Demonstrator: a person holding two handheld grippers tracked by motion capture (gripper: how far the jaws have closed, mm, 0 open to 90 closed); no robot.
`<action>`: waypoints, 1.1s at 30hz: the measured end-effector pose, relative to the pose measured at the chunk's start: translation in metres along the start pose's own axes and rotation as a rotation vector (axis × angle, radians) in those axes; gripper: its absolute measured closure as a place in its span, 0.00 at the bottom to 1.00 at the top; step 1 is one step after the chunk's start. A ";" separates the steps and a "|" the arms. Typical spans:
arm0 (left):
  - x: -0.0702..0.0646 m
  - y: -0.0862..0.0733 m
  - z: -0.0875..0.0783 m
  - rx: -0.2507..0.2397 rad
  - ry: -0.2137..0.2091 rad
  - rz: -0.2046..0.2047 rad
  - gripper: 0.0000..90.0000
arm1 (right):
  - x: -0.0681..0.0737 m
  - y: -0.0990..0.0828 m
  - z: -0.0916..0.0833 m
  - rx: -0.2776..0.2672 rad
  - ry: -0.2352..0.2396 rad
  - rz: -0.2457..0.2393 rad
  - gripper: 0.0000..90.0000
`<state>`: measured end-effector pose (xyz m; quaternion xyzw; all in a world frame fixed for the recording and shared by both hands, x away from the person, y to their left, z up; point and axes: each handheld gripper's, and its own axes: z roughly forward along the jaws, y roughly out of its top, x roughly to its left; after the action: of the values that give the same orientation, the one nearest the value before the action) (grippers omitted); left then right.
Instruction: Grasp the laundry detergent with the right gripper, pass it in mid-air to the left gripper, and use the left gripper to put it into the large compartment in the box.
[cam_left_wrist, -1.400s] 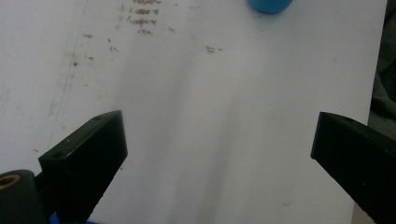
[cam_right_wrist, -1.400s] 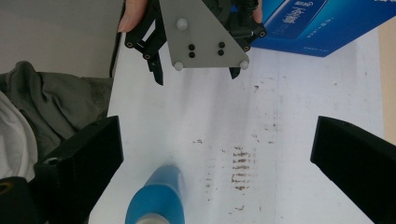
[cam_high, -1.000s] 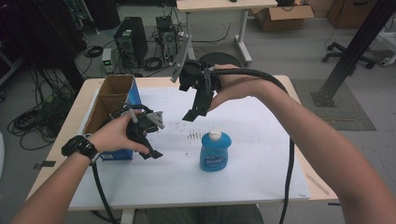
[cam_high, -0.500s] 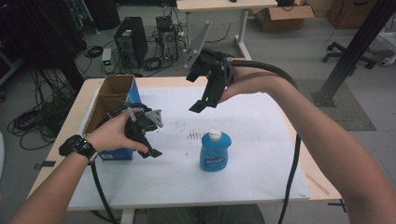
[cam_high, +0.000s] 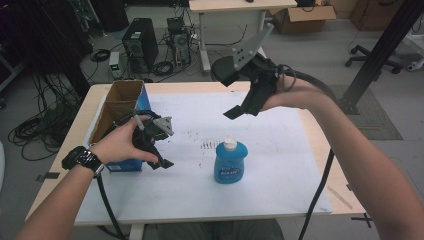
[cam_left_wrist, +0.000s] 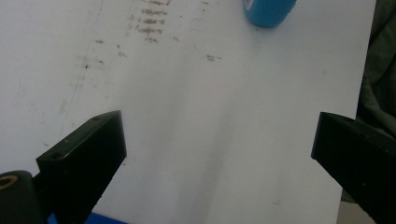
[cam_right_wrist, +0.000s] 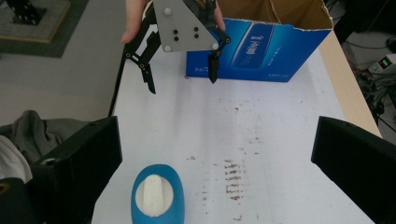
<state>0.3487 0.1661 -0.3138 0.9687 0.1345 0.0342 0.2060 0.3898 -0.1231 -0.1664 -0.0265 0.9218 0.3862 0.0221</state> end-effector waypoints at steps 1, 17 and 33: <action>-0.001 0.000 0.001 -0.004 0.003 0.004 0.04 | 0.002 -0.009 -0.003 -0.028 0.002 0.009 0.02; -0.002 -0.003 -0.002 -0.017 0.019 -0.012 0.04 | 0.016 -0.079 -0.001 -0.138 0.020 0.051 0.01; -0.003 -0.002 -0.001 -0.019 0.019 -0.005 0.04 | 0.028 -0.142 0.028 -0.201 0.067 0.145 0.01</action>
<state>0.3454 0.1678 -0.3139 0.9660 0.1386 0.0441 0.2139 0.3721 -0.2037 -0.2888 0.0254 0.8782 0.4759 -0.0395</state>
